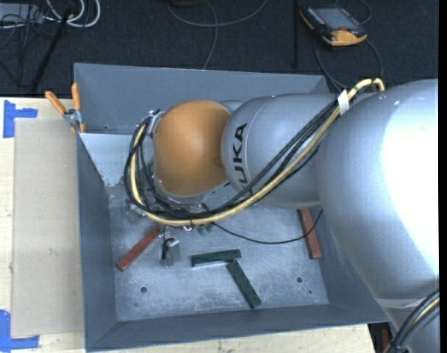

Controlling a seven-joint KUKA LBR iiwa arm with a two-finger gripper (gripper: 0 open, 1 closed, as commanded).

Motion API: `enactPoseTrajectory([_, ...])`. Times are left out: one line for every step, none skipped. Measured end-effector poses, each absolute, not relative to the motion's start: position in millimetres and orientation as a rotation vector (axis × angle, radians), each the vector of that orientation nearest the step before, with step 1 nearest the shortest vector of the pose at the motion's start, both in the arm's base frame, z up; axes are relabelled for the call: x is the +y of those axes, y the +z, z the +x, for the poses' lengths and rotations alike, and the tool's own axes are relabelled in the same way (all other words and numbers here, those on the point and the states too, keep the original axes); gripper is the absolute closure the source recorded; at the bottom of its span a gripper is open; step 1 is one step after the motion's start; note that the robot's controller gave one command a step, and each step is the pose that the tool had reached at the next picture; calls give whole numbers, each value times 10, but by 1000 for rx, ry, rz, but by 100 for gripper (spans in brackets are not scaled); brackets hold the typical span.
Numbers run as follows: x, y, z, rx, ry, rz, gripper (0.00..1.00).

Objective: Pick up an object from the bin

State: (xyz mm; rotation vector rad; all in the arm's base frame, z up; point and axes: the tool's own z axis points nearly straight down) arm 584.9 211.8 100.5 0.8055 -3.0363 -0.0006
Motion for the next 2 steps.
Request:
enactPoseTrajectory([1975,1057,5797,-3048,-1,756,0])
enactPoseTrajectory([2086,684,6042,-2958,-1,1059,0])
